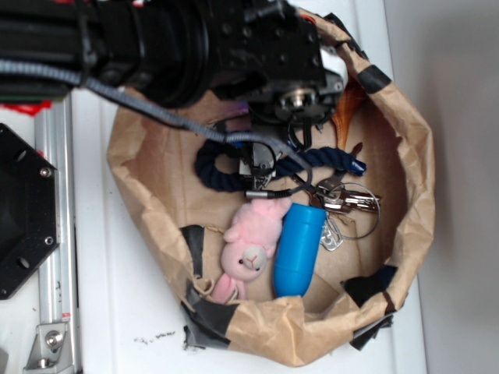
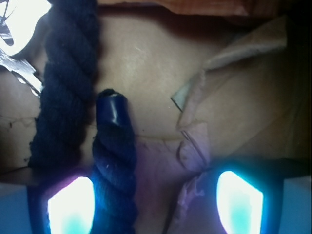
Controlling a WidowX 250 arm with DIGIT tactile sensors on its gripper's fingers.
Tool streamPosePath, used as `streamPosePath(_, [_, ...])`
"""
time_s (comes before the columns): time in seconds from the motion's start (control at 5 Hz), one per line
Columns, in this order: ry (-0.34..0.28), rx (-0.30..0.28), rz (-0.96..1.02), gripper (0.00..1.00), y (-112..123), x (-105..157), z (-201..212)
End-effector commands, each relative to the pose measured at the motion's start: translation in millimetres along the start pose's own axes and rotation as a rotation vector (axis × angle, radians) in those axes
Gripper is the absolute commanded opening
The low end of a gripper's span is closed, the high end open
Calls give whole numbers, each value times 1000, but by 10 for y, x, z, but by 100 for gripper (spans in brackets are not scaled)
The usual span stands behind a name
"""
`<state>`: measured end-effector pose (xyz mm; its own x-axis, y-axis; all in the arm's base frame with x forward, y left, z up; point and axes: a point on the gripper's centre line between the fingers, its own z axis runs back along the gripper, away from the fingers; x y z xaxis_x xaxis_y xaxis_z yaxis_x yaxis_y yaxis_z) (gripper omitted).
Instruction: Grab the blue rope.
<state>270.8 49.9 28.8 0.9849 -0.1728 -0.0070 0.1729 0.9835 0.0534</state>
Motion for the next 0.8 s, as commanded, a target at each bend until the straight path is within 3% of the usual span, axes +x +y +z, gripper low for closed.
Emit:
streamPosePath(0.0, [-14, -7, 47, 0, 107, -95, 35])
streamPosePath(0.4, [-15, 2, 14, 0, 100, -101, 53])
streamPosePath(0.6, [-27, 55, 35, 0, 152, -121, 136])
